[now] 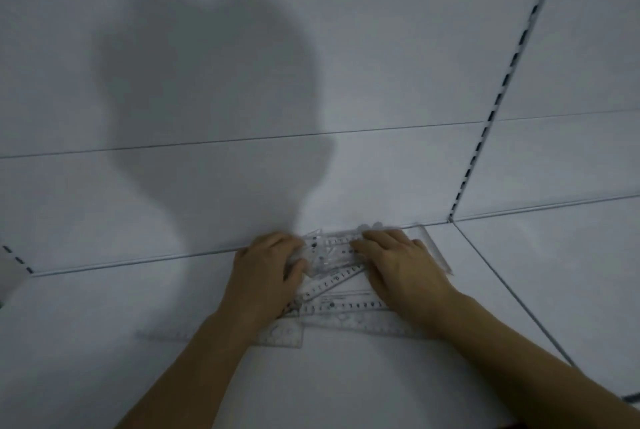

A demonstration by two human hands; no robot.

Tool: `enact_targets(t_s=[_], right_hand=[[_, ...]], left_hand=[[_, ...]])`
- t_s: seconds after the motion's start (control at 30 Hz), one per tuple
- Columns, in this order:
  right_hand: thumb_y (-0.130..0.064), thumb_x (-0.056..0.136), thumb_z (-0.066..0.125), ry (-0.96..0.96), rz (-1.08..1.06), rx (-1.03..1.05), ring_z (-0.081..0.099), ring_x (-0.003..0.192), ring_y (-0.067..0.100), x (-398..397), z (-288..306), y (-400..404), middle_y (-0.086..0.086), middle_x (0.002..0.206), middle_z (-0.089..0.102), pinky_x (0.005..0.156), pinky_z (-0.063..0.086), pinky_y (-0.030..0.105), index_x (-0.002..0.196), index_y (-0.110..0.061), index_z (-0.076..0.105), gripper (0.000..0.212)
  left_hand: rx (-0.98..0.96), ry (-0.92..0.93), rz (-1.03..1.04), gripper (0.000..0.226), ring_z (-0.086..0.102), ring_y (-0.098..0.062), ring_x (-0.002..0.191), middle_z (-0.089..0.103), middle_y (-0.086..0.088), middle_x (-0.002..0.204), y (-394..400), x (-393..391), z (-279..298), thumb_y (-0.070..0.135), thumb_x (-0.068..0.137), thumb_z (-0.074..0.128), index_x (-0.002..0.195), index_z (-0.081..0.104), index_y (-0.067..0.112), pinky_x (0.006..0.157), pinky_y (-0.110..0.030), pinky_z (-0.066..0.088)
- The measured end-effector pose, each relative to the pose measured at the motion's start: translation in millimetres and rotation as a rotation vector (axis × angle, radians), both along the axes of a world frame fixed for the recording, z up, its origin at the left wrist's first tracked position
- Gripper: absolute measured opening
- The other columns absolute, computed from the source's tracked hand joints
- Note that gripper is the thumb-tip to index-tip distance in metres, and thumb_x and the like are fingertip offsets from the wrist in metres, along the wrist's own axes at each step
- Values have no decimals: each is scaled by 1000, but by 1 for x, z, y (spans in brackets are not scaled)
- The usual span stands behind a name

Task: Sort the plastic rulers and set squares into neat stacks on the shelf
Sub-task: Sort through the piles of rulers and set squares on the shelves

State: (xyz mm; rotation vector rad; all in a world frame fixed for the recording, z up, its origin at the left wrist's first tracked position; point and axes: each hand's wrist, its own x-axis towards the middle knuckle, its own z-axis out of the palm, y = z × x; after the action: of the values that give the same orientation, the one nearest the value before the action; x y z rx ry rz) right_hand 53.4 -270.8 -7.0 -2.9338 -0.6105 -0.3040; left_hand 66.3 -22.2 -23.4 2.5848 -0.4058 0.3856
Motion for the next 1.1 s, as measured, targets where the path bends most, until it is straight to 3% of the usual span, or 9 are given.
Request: enact_targets(t_s=[0.17, 0.3, 0.43, 0.57, 0.67, 0.83, 0.97, 1.1], right_hand=[[-15, 95, 59, -146, 31, 207, 63, 109, 25, -2, -11, -4, 0, 124, 67, 88, 55, 40, 125, -20, 67, 32], [-8, 89, 53, -188, 20, 283, 63, 113, 22, -4, -9, -5, 1, 128, 66, 94, 46, 24, 129, -16, 65, 42], [-9, 90, 44, -175, 57, 307, 61, 114, 20, -5, -8, -2, 1, 129, 64, 94, 42, 18, 132, -16, 63, 47], [-7, 89, 48, -186, 56, 343, 62, 109, 20, -4, -9, -3, 0, 127, 64, 87, 45, 20, 131, -16, 62, 46], [-9, 92, 47, -188, 57, 357, 62, 109, 19, -3, -10, -4, -1, 128, 63, 86, 46, 19, 132, -17, 62, 44], [-7, 98, 50, -226, 68, 419, 62, 108, 18, 0, -12, -6, -1, 126, 64, 90, 48, 21, 131, -16, 62, 36], [-7, 101, 55, -321, -10, 544, 68, 91, 19, 1, -9, -8, 2, 110, 67, 79, 56, 37, 117, -11, 65, 19], [-21, 105, 51, -233, -65, 625, 64, 63, 2, -6, 11, -17, -5, 86, 71, 63, 54, 23, 111, -20, 62, 12]], left_hand=[[-117, -116, -17, 15, 59, -17, 98, 65, 9, 107, 1, 7, -3, 26, 89, 63, 102, 69, 23, 87, -38, 51], [-141, -71, 24, 34, 59, -23, 107, 65, 6, 117, -1, 5, -2, 19, 86, 71, 119, 66, 25, 95, -45, 48], [-209, -34, 39, 34, 56, -18, 98, 64, 16, 97, -2, 3, 3, 17, 87, 71, 117, 64, 32, 91, -49, 47], [-333, -55, 36, 31, 57, -11, 85, 63, 15, 88, -1, 4, 8, 11, 87, 71, 114, 68, 26, 84, -36, 49], [-416, -61, 55, 25, 56, 2, 81, 63, 7, 88, -1, 3, 12, 8, 88, 70, 109, 69, 22, 75, -7, 40], [-482, -45, 68, 11, 60, -6, 80, 65, 7, 85, 0, 4, 11, 15, 95, 63, 88, 65, 24, 68, -8, 41], [-536, -86, 65, 14, 57, -8, 77, 63, 8, 80, -3, -3, 19, 15, 99, 56, 88, 59, 23, 64, -8, 40], [-573, -101, 37, 17, 61, -10, 66, 65, 9, 81, -7, -13, 29, 18, 103, 47, 88, 52, 25, 58, -17, 46]])
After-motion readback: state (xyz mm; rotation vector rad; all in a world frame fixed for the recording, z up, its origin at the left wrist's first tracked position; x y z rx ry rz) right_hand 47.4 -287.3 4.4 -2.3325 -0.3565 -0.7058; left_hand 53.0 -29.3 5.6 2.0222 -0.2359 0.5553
